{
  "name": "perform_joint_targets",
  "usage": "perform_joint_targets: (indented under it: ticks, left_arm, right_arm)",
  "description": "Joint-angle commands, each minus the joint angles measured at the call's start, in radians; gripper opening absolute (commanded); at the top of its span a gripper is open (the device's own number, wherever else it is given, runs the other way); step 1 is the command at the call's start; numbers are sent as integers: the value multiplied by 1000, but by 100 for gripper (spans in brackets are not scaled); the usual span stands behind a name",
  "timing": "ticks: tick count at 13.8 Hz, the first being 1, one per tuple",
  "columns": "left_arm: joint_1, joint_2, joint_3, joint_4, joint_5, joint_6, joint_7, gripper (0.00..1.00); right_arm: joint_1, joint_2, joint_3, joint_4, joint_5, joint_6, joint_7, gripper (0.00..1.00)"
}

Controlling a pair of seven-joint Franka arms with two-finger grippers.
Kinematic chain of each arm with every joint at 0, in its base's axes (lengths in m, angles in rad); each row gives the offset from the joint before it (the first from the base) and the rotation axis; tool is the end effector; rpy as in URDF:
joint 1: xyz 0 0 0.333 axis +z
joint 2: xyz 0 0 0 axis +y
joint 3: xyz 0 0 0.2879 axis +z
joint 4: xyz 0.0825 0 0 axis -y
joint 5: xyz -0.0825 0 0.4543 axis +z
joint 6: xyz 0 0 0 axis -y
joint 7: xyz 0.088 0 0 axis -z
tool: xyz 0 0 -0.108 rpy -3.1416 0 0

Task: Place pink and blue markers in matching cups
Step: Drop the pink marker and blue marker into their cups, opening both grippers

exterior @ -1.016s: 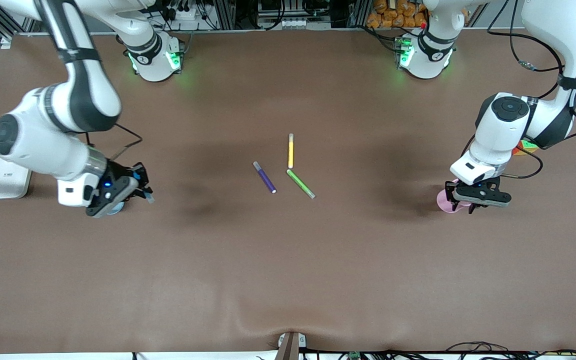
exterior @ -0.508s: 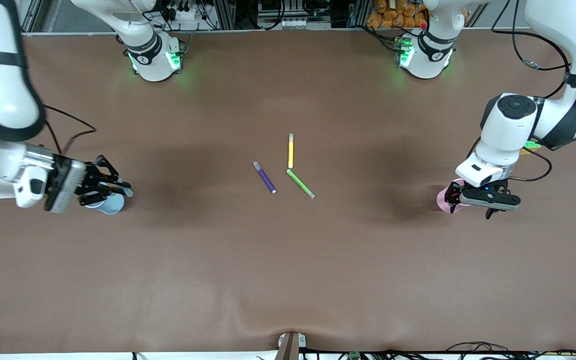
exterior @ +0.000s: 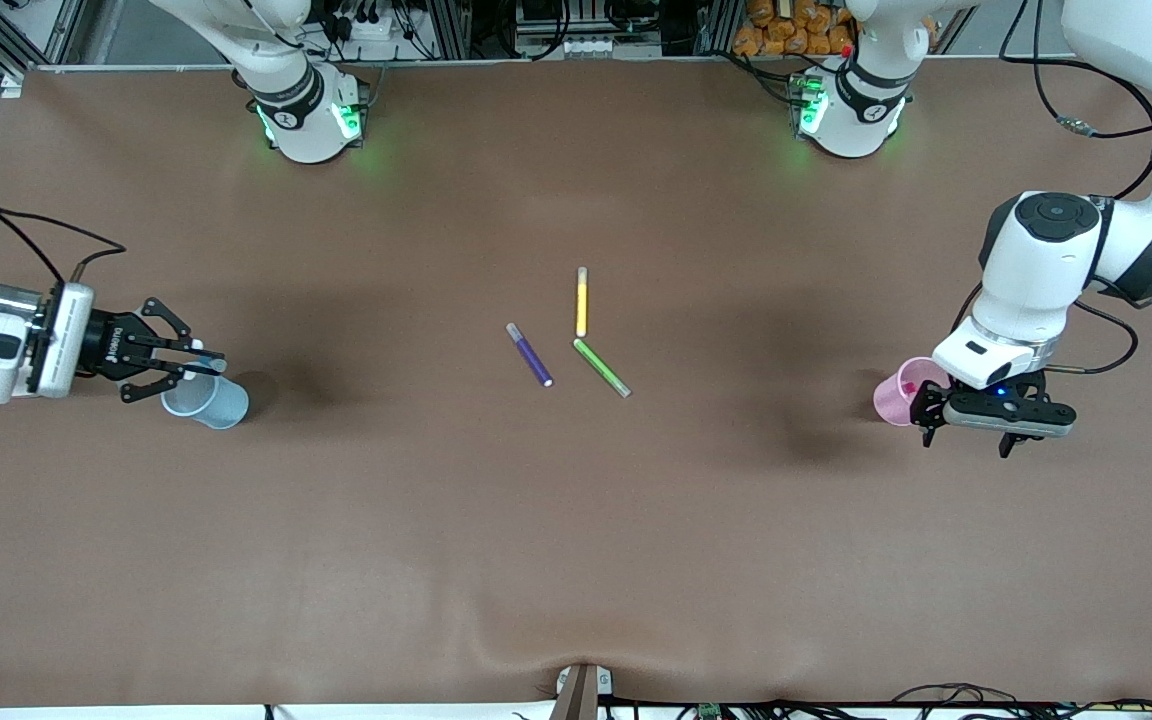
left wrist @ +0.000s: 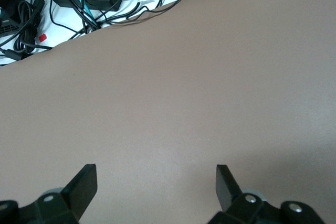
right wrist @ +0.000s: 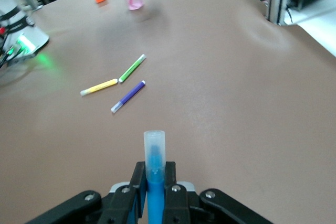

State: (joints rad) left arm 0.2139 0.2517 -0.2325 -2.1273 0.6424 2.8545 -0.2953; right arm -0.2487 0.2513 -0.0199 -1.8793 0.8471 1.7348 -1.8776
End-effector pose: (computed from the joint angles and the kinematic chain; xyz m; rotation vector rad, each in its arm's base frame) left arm 0.6450 -0.0438 0.2628 -2.8278 0.3928 -0.7461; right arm 0.6319 -0.1020 0.3125 -1.8886 -1.4154 -0.6516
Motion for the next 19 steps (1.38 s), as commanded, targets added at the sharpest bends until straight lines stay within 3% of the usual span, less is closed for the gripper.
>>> perform_joint_targets:
  ticks: [1,6,10,13,15,16,17,18,19]
  left_arm:
    - [5,12,-17,36,2,-38,-2,100]
    - [-8,15,-53,87,-87,-145,1,100]
    - [-57,-37,-62,122,-248,-358,7,100]
    - [-137,-69,-54,263,-378,-664,7,100]
    - [-209,-106,4,346,-476,-847,8,100]
    - [-229,-120,22,381,-484,-904,13,100]
    - [-251,-135,42,417,-486,-964,36,100]
    - [-264,-153,56,441,-486,-1022,53,100]
    - [-265,-175,58,455,-487,-1064,70,100]
  right_arm:
    - [-61,62,15,39,18,-34,-141,0]
    - [-107,111,14,40,-32,-24,-255,0]
    - [-127,132,14,39,-94,-9,-258,0]
    - [-136,149,14,40,-108,25,-281,0]
    - [-133,158,15,49,-105,37,-282,2]
    - [-132,169,15,60,-105,37,-282,8]
    - [-133,177,15,71,-105,35,-282,49]
    - [-132,177,15,72,-103,35,-276,99]
    - [-132,177,15,72,-103,26,-267,100]
